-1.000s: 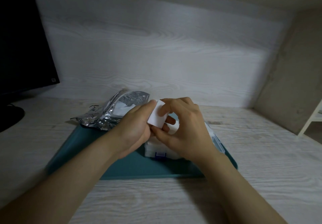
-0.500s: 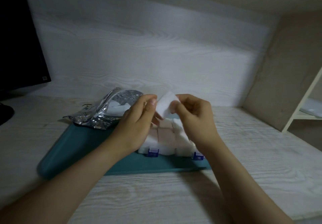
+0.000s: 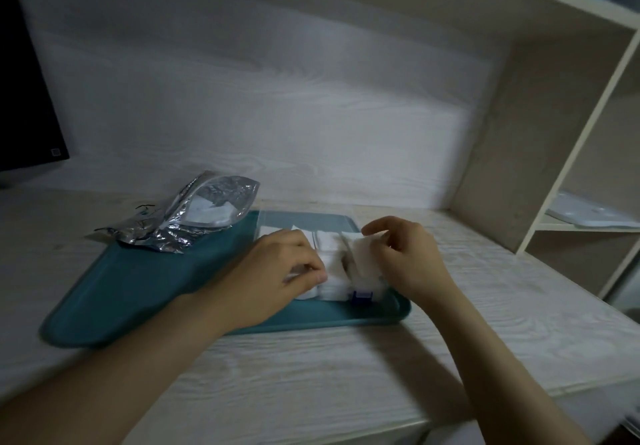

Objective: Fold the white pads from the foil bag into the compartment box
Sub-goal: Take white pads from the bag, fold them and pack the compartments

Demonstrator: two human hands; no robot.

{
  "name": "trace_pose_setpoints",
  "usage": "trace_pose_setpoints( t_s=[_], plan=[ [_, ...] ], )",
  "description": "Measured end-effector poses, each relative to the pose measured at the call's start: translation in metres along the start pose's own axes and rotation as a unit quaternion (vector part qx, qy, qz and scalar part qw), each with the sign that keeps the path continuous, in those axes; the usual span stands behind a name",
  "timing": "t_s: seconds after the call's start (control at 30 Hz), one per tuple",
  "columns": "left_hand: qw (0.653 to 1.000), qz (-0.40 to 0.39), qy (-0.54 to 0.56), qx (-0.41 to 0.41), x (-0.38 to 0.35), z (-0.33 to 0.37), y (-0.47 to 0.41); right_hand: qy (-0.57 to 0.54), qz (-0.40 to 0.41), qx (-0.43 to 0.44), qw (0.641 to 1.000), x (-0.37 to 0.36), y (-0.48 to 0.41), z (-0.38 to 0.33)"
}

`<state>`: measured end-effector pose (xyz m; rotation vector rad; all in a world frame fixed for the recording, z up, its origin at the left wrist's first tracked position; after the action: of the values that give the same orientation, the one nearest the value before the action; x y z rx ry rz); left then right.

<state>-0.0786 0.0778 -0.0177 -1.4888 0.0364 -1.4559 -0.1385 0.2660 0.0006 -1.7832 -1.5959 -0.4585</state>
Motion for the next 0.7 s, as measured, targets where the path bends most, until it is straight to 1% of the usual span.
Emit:
trace_pose_setpoints(
  t_s=[0.07, 0.17, 0.23, 0.3, 0.37, 0.43, 0.53, 0.6, 0.63, 0.7],
  plan=[
    [1.0, -0.005, 0.011, 0.008, -0.001, -0.001, 0.0, 0.031, 0.017, 0.012, 0.999, 0.0, 0.004, -0.002],
    [1.0, -0.008, 0.017, 0.016, -0.001, -0.003, 0.001, 0.07, 0.004, 0.014, 0.997, -0.009, 0.008, -0.003],
    [1.0, -0.01, 0.019, 0.017, -0.001, -0.002, 0.001, 0.125, -0.001, 0.031, 0.992, -0.015, 0.01, -0.004],
    [1.0, -0.014, 0.017, 0.013, -0.001, -0.001, 0.001, 0.21, 0.006, 0.063, 0.976, -0.018, 0.014, -0.011],
    [1.0, -0.019, 0.014, 0.005, -0.002, -0.001, 0.001, 0.296, 0.017, 0.094, 0.95, -0.023, 0.017, -0.016],
    [1.0, -0.021, 0.01, -0.001, -0.002, 0.0, 0.0, 0.346, 0.028, 0.108, 0.932, -0.027, 0.019, -0.018],
    [1.0, -0.019, 0.0, -0.009, -0.001, 0.001, 0.001, 0.362, 0.055, 0.112, 0.924, -0.027, 0.018, -0.019],
    [1.0, -0.016, -0.01, -0.015, 0.0, 0.002, 0.002, 0.367, 0.049, 0.094, 0.924, -0.029, 0.016, -0.017],
    [1.0, -0.005, -0.014, -0.022, 0.002, 0.004, 0.002, 0.365, 0.048, 0.086, 0.926, -0.029, 0.015, -0.019],
    [0.998, 0.047, -0.018, -0.035, 0.015, 0.006, 0.003, 0.354, 0.066, 0.088, 0.929, -0.029, 0.016, -0.029]
  ],
)
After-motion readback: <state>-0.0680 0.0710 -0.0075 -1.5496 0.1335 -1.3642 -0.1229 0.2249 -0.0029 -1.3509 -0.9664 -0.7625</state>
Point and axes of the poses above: each hand's wrist, its own y-axis away from the middle knuckle, its own x-axis out of the back of the hand, z = x × y, the point moved 10 cm from there along -y, towards the middle knuckle, and after that the axes turned 10 degrees about -x, right-handed, at the moved point
